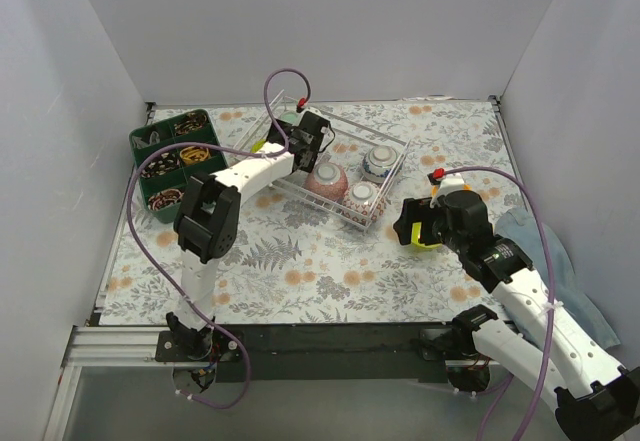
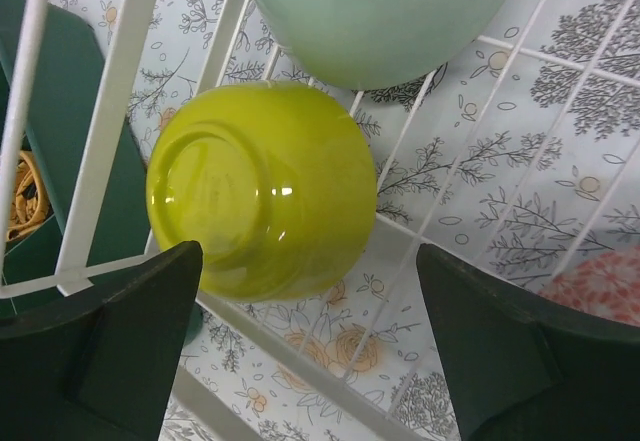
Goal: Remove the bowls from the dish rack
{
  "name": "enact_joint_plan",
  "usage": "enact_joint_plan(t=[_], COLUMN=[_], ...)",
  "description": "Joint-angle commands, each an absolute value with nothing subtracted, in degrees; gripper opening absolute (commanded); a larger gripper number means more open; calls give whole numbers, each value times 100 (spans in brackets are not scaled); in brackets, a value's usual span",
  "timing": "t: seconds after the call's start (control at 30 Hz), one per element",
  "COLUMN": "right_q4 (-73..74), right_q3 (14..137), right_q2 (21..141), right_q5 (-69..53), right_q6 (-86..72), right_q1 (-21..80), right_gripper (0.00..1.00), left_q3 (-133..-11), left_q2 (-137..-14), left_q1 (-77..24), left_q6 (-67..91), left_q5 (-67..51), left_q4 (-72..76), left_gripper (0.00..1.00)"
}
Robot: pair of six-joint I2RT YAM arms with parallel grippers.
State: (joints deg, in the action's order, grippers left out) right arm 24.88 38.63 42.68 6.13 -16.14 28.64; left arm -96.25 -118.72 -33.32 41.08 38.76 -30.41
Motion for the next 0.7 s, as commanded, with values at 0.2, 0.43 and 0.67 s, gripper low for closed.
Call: enact_joint_plan(t=[0.2,0.43,0.67], right_q4=[2566,2549,2487], right_q3=[4052,4061,4043], right_q2=[4254,4394,4517], right_q5=[501,501,457], right_q6=[-1257,-1222,-1231], right_q1=[2892,2892,2892], right_gripper=[96,96,96], left_q3=[-10134,-10230,-10222], left_q2=[-12321,-12498,-12638], left_q1=[-3182,-3155,-3155], left_q6=[3938,3814,3762], left_q5=[4175,4280,4289], left_q4=[-3190,-3260,-3691], left_gripper=[84,79,85])
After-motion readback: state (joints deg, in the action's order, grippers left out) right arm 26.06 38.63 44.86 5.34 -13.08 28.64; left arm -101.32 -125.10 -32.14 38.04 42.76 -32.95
